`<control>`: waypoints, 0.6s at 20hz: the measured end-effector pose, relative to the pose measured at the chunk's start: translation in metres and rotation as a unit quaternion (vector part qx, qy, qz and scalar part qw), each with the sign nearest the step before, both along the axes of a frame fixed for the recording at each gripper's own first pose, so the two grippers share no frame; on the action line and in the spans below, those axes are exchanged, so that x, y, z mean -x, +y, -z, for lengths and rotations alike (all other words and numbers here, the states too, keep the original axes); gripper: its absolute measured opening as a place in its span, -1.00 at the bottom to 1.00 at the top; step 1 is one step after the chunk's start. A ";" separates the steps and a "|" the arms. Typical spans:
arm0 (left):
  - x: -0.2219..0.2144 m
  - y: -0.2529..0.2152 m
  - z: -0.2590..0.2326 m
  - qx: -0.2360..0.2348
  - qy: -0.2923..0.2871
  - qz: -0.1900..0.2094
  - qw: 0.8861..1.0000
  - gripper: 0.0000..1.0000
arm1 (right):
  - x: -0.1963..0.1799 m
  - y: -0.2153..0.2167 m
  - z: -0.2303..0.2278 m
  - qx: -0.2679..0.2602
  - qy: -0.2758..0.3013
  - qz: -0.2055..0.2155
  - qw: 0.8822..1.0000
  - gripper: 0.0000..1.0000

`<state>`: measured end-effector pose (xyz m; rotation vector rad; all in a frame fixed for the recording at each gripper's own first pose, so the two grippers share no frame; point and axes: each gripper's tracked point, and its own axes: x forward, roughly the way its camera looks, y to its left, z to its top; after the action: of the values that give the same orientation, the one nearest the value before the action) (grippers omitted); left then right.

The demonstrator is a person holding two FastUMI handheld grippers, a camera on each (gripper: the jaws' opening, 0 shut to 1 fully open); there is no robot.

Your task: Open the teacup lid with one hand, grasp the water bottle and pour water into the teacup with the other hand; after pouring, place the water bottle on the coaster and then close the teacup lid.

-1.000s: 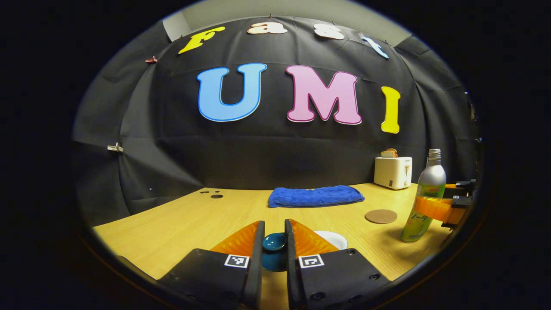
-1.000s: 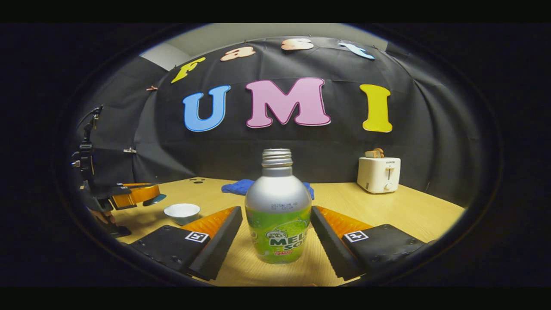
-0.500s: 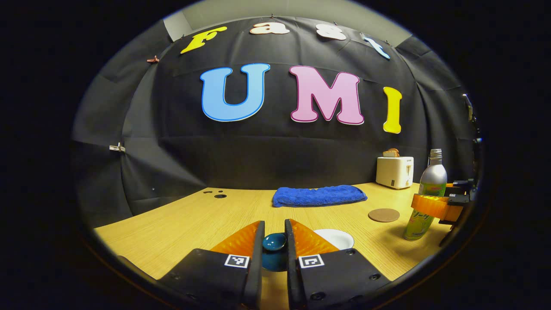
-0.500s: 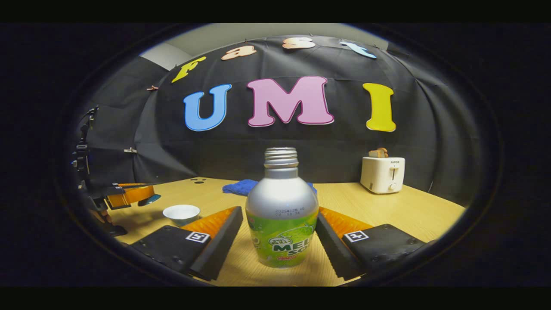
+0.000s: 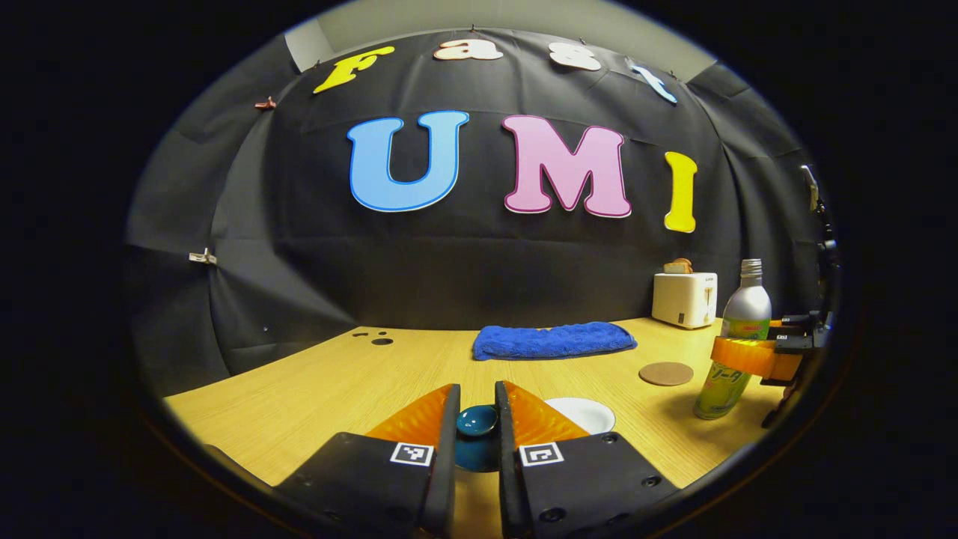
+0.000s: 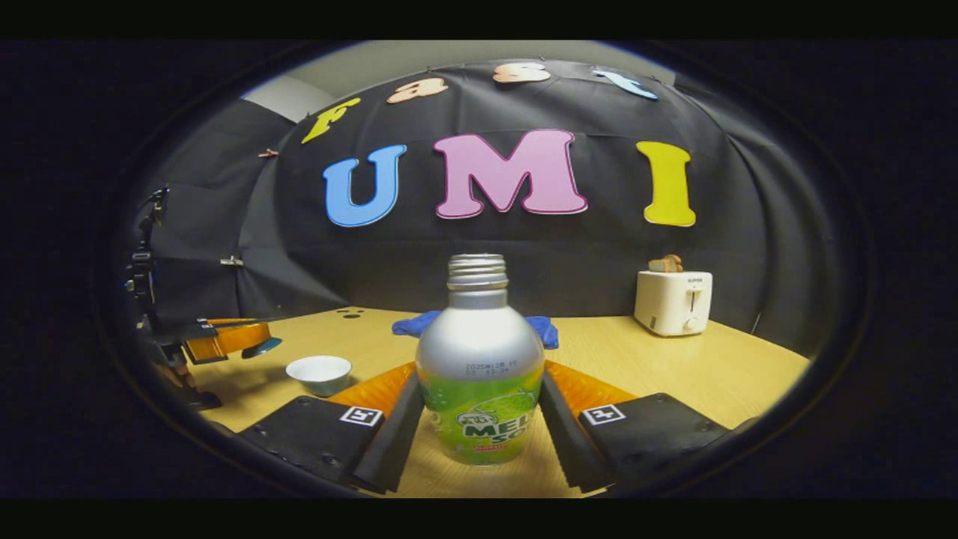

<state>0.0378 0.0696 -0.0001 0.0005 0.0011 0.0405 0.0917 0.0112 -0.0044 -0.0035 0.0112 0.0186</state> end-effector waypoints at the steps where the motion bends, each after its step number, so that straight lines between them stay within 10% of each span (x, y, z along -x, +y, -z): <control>1: 0.001 0.002 0.000 0.000 0.000 0.000 1.000 -0.46 | -0.002 -0.001 0.003 0.005 0.005 0.003 1.000 0.56; 5: 0.004 0.022 0.000 0.000 0.001 -0.013 1.000 -0.46 | -0.013 -0.003 0.000 0.021 0.027 0.005 0.999 0.41; 12: 0.009 0.066 0.001 0.000 0.002 -0.041 0.999 -0.45 | -0.032 0.012 -0.009 0.215 0.024 -0.020 0.976 0.47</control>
<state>0.0289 0.1359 -0.0015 0.0012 0.0051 0.1219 0.1236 0.0231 0.0049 -0.4360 0.0635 0.0554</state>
